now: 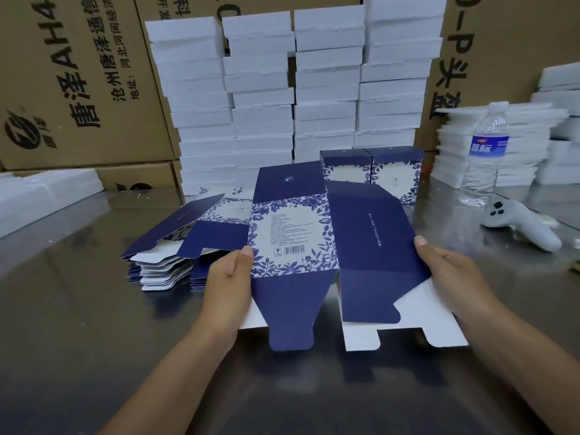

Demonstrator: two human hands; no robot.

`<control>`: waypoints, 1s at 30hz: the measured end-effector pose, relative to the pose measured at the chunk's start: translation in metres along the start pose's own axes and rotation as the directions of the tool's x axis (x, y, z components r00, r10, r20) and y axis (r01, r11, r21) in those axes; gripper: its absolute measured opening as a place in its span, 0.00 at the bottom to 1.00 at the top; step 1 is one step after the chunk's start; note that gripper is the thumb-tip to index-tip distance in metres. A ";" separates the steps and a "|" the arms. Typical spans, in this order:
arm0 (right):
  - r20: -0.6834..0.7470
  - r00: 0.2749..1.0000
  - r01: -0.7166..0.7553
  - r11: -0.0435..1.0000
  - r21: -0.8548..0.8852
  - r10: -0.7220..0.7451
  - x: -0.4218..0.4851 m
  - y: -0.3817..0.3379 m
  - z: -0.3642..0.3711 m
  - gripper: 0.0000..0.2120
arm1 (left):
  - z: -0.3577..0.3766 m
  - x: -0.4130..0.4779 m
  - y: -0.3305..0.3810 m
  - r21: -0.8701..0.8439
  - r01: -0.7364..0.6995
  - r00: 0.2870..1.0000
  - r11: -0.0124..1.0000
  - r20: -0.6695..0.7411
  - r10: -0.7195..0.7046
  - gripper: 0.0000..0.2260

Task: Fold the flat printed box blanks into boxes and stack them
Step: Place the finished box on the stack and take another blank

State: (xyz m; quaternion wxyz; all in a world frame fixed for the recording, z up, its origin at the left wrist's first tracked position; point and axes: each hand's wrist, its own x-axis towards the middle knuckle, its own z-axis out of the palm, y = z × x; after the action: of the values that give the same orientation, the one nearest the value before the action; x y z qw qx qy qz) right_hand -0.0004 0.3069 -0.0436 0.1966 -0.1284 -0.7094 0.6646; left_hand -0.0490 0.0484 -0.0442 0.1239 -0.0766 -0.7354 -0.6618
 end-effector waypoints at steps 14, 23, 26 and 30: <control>-0.101 0.994 -0.039 0.996 -0.082 0.030 0.004 0.006 -0.004 0.23 | 0.003 0.002 -0.001 -0.085 0.188 0.981 0.979 0.072 -0.182 0.19; -0.082 0.972 0.162 0.881 -0.444 -0.220 -0.001 0.008 0.005 0.06 | -0.003 0.001 0.001 -0.090 0.173 0.984 0.981 0.067 -0.168 0.20; 0.129 0.940 0.329 0.742 -0.584 -0.315 -0.005 0.014 0.006 0.14 | -0.001 0.000 -0.001 -0.082 0.212 0.973 0.974 0.112 -0.202 0.20; 0.419 0.889 0.399 0.764 -0.508 -0.185 -0.012 0.012 0.008 0.38 | 0.003 0.001 -0.001 -0.184 0.289 0.948 0.939 0.194 -0.253 0.19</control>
State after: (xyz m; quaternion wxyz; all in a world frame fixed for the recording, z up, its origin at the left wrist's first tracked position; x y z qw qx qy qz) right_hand 0.0060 0.2956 -0.0568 0.1234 0.0500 -0.9120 0.3880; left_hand -0.0502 0.0517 -0.0458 -0.0396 -0.0422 -0.6726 -0.7378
